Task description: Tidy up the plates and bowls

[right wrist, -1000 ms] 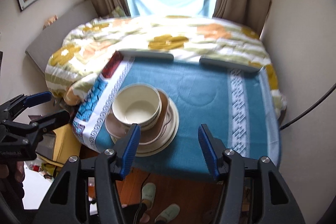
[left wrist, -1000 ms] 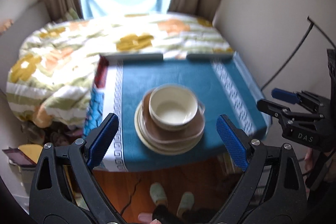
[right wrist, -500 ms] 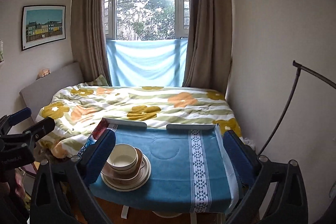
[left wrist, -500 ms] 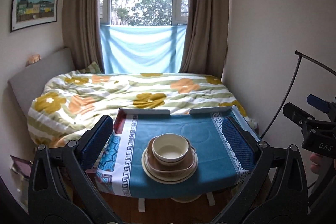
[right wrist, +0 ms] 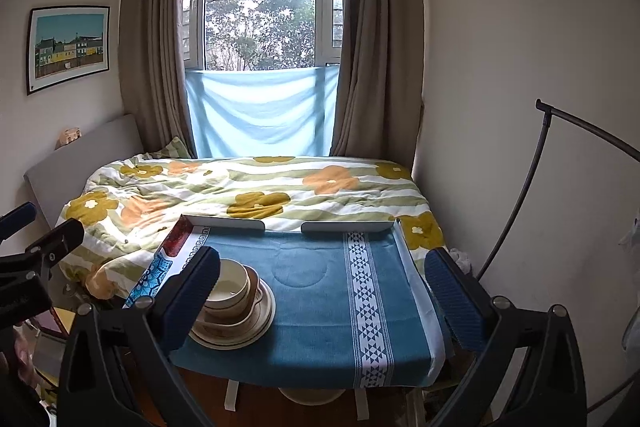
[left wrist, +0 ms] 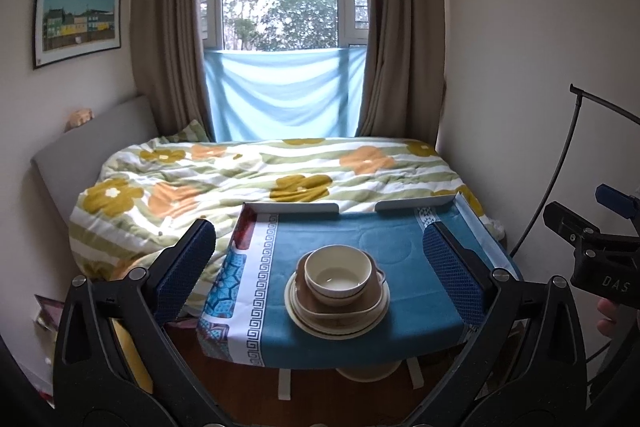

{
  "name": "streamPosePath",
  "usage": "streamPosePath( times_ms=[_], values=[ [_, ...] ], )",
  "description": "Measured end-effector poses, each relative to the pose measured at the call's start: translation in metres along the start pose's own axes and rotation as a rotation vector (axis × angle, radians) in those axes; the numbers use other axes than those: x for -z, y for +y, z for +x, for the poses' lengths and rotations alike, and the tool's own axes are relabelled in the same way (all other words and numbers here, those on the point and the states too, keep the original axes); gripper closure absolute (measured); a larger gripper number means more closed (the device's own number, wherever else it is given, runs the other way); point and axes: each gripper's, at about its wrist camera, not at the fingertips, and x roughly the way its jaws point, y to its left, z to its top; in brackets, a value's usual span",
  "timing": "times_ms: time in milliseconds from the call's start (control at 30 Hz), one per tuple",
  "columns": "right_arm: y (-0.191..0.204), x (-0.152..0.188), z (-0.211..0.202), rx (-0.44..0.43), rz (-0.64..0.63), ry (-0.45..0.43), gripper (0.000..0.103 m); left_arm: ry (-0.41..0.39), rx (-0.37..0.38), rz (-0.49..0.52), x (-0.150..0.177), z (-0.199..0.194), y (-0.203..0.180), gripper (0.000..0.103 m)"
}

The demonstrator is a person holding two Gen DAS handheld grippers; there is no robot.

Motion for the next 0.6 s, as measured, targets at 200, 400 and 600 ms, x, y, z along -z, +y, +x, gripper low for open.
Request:
streamPosePath(
  times_ms=[200,400,600],
  values=[
    [-0.0002,0.0001,-0.0001,0.000,0.000,-0.001,0.001,0.007,-0.002,0.000,0.0008,-0.0008,0.0004,0.000],
    [-0.0005,-0.0001,-0.0001,-0.001,0.000,-0.003,0.001,0.008,-0.006,-0.001,-0.0001,-0.0005,0.0019,0.000],
    [-0.0012,-0.0010,0.0021,0.001,0.000,0.000,0.001,0.015,-0.008,-0.001,-0.0016,0.0048,0.0009,0.000]
  ],
)
